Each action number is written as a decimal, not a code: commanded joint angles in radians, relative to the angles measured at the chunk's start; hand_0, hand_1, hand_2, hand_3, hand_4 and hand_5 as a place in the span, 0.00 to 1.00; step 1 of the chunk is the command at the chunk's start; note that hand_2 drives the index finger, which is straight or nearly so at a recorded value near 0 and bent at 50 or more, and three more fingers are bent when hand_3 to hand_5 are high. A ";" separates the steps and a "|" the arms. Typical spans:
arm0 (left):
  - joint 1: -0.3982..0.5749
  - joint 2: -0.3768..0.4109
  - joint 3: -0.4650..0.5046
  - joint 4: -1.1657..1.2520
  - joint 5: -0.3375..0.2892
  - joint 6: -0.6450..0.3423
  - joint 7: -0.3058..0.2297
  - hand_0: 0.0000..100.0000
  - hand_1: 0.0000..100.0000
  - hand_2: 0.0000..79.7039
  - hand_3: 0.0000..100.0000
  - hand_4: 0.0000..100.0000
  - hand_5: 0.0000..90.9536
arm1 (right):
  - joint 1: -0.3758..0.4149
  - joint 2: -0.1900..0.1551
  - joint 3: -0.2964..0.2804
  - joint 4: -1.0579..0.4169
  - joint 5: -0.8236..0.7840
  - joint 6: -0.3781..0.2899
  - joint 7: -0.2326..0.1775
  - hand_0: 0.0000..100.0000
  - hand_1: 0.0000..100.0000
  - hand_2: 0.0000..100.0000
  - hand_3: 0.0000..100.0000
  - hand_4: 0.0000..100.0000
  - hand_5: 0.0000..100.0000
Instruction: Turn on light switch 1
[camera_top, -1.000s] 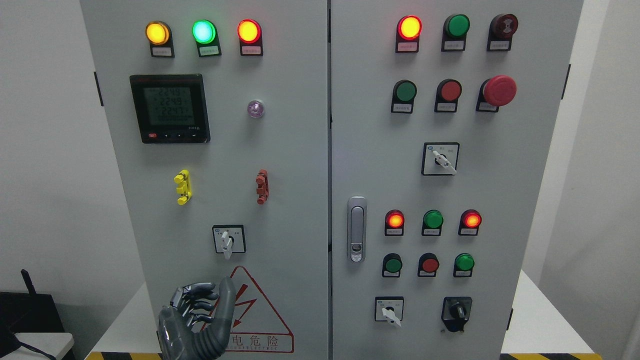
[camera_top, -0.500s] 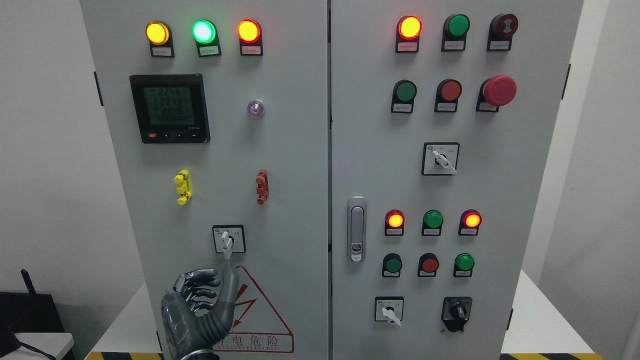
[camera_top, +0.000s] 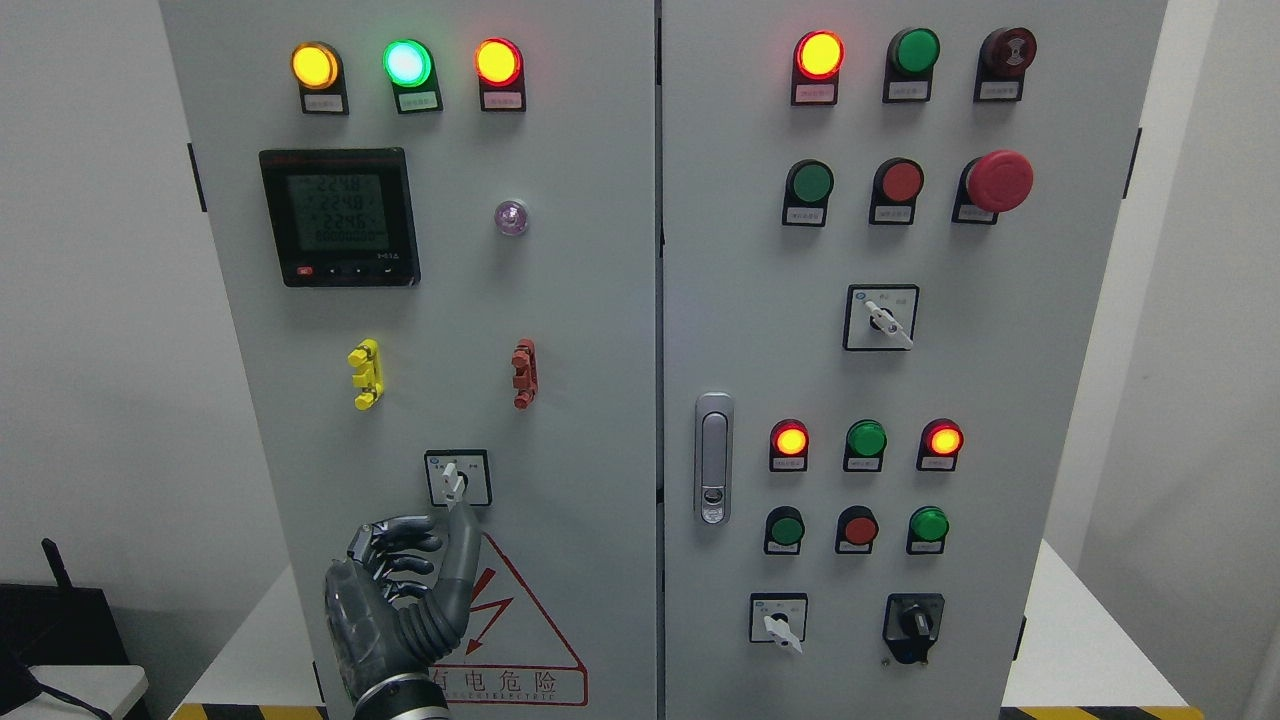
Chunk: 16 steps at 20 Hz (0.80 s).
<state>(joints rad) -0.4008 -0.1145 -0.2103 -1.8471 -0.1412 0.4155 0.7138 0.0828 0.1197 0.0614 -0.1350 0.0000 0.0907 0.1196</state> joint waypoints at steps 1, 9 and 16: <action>-0.018 -0.002 -0.001 0.016 0.002 0.012 0.004 0.14 0.60 0.65 0.67 0.73 0.77 | 0.000 0.000 0.000 0.000 -0.018 0.000 0.000 0.12 0.39 0.00 0.00 0.00 0.00; -0.044 -0.002 0.000 0.019 0.002 0.058 0.003 0.14 0.58 0.65 0.67 0.73 0.76 | 0.000 0.000 0.000 0.000 -0.017 0.000 0.000 0.12 0.39 0.00 0.00 0.00 0.00; -0.053 -0.002 0.000 0.019 0.002 0.091 0.001 0.15 0.56 0.65 0.67 0.73 0.76 | 0.000 0.000 0.000 0.000 -0.017 0.000 0.000 0.12 0.39 0.00 0.00 0.00 0.00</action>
<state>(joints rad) -0.4431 -0.1162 -0.2106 -1.8333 -0.1396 0.4974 0.7203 0.0833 0.1197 0.0614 -0.1350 0.0000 0.0907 0.1196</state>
